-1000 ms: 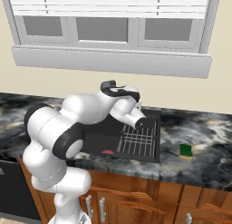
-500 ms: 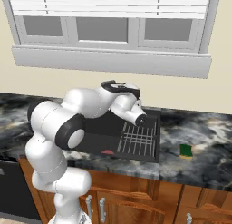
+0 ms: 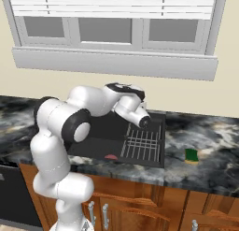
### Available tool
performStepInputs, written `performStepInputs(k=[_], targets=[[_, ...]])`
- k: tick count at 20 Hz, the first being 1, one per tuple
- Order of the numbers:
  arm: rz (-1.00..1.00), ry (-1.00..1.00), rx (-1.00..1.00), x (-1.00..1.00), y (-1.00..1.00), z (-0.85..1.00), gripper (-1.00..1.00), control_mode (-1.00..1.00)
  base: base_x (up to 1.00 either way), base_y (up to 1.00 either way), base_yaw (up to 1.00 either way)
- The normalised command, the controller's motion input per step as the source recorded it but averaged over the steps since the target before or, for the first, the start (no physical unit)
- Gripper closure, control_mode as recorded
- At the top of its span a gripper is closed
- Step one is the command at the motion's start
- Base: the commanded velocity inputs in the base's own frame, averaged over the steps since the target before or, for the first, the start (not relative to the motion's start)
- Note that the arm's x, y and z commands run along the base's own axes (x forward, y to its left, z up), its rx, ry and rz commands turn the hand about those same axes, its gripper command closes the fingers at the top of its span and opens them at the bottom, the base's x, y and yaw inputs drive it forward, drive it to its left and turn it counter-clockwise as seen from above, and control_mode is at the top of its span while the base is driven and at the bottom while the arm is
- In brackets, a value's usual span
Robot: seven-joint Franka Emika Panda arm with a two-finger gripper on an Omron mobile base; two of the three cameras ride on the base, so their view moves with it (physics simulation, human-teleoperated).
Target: Soak the sponge with water for a few seconds and then drop it inside the sink.
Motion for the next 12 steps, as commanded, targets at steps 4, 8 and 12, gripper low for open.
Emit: performStepInputs(k=[4, 8, 12], targets=[[-0.03, 0.00, 0.00, 0.29, 0.00, -0.15, -1.00, -1.00, 0.00, 0.00, 0.00], [-0.04, 0.00, 0.00, 0.21, 0.00, -0.15, -1.00, -1.00, 0.00, 0.00, 0.00], [-0.03, 0.00, 0.00, 0.09, 0.00, -0.13, -1.00, -1.00, 0.00, 0.00, 0.00]])
